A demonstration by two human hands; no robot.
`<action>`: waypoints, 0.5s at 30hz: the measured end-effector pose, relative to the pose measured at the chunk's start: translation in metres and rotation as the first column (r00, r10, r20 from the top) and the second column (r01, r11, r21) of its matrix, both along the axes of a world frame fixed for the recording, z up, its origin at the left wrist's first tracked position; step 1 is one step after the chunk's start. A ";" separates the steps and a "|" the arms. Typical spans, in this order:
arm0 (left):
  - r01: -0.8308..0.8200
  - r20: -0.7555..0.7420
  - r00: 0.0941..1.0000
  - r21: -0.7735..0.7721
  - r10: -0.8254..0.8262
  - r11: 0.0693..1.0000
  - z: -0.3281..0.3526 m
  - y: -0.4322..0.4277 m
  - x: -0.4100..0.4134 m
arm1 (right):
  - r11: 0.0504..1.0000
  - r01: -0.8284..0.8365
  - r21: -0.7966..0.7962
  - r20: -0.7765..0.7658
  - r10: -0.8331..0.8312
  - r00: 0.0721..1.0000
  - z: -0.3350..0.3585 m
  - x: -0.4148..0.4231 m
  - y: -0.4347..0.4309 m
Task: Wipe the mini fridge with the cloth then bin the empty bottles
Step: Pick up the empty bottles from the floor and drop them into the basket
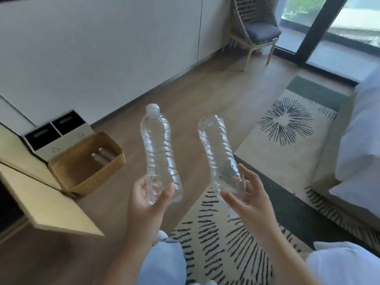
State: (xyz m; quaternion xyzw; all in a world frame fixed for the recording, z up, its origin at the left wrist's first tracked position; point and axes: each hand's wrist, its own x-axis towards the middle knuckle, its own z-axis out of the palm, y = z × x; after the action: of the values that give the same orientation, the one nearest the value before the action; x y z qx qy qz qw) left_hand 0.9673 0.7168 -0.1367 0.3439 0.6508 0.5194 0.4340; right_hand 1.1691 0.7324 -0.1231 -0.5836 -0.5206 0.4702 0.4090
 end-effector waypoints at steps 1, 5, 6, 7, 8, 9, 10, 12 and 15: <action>-0.020 0.015 1.000 0.001 0.020 1.000 -0.003 0.009 -0.005 | 1.000 -0.017 -0.003 0.010 0.017 1.000 -0.001 -0.007 0.012; -0.031 0.029 0.999 -0.001 0.031 1.000 -0.012 0.060 -0.030 | 0.999 -0.044 0.001 0.051 0.044 0.998 -0.002 -0.037 0.067; -0.032 0.034 0.999 0.006 0.031 0.999 -0.013 0.075 -0.038 | 0.999 -0.049 0.000 0.060 0.049 0.997 -0.001 -0.045 0.083; -0.036 0.040 0.999 0.012 0.036 0.999 -0.013 0.090 -0.047 | 0.998 -0.056 0.000 0.064 0.056 0.996 0.001 -0.054 0.099; -0.042 0.047 0.998 0.015 0.041 0.999 -0.012 0.104 -0.056 | 0.998 -0.064 -0.006 0.063 0.065 0.996 0.003 -0.064 0.115; -0.052 0.045 0.998 0.012 0.051 0.999 -0.012 0.116 -0.065 | 0.997 -0.071 -0.016 0.065 0.072 0.995 0.005 -0.074 0.130; -0.061 0.043 0.997 0.010 0.061 0.998 -0.012 0.131 -0.077 | 0.996 -0.082 -0.019 0.063 0.083 0.995 0.006 -0.086 0.149; -0.074 0.038 0.997 0.011 0.074 0.997 -0.012 0.151 -0.094 | 0.995 -0.099 -0.009 0.057 0.100 0.993 0.008 -0.105 0.173; -0.120 0.044 0.992 0.013 0.120 0.993 -0.016 0.186 -0.128 | 0.994 -0.108 0.005 0.045 0.108 0.993 0.004 -0.138 0.214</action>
State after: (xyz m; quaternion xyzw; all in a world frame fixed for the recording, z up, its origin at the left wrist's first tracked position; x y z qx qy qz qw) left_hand 0.8395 0.9032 -0.1530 0.2963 0.6569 0.5568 0.4131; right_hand 1.0316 0.9459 -0.1193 -0.5634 -0.5622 0.4766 0.3734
